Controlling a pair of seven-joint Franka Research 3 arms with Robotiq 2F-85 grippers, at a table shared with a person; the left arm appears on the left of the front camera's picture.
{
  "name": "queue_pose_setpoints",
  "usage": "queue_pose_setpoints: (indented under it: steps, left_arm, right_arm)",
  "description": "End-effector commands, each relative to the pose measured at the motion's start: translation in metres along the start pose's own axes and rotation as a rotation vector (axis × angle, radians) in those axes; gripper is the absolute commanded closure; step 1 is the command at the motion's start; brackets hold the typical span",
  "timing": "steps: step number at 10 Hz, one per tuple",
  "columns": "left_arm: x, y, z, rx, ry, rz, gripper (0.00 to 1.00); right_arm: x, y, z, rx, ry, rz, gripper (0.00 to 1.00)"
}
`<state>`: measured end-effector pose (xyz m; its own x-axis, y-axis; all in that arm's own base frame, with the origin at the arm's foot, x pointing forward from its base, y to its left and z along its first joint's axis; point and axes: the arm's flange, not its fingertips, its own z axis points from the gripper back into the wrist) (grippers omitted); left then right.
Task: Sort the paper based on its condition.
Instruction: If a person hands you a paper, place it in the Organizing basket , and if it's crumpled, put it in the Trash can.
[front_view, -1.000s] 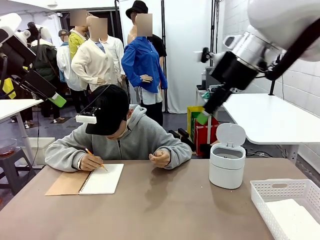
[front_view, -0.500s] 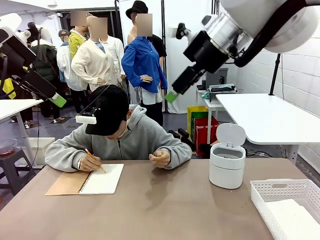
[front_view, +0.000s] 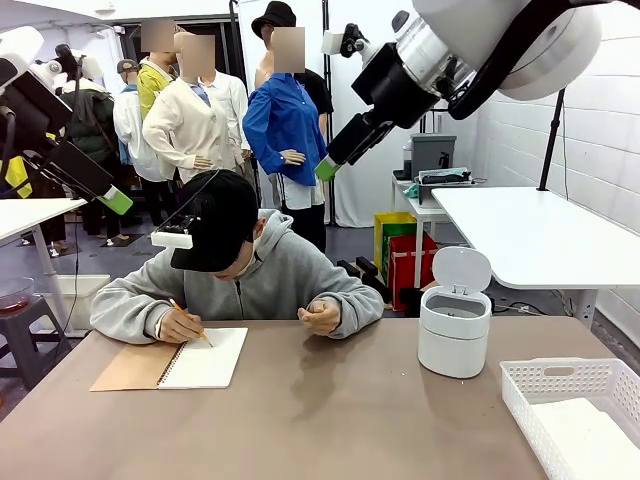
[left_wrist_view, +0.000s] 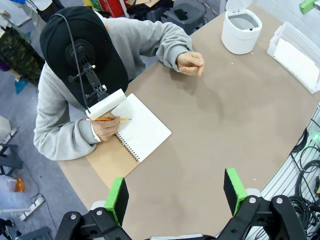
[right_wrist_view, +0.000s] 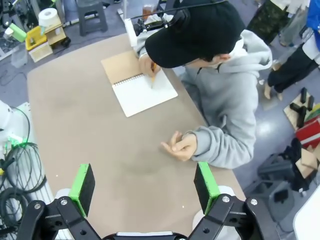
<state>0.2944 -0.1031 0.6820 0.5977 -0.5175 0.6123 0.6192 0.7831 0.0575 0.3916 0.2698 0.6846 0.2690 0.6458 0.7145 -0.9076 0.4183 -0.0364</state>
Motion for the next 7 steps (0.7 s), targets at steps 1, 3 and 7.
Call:
queue_pose_setpoints:
  steps: [1, 3, 7]
  left_arm:
    - [-0.0003, 0.0002, 0.0002, 0.003, 0.0, 0.001, 0.0]
    - [-0.0003, 0.0002, 0.0002, 0.003, 0.0, 0.001, 0.0]
    - [-0.0003, 0.0002, 0.0002, 0.003, 0.0, 0.001, 0.0]
  right_arm:
    - [0.002, -0.0036, -0.0027, 0.018, 0.045, 0.027, 0.0]
    - [0.0, 0.0, 0.0, 0.0, 0.0, 0.0, 0.0]
    - [0.0, 0.0, 0.0, 0.0, 0.0, 0.0, 0.0]
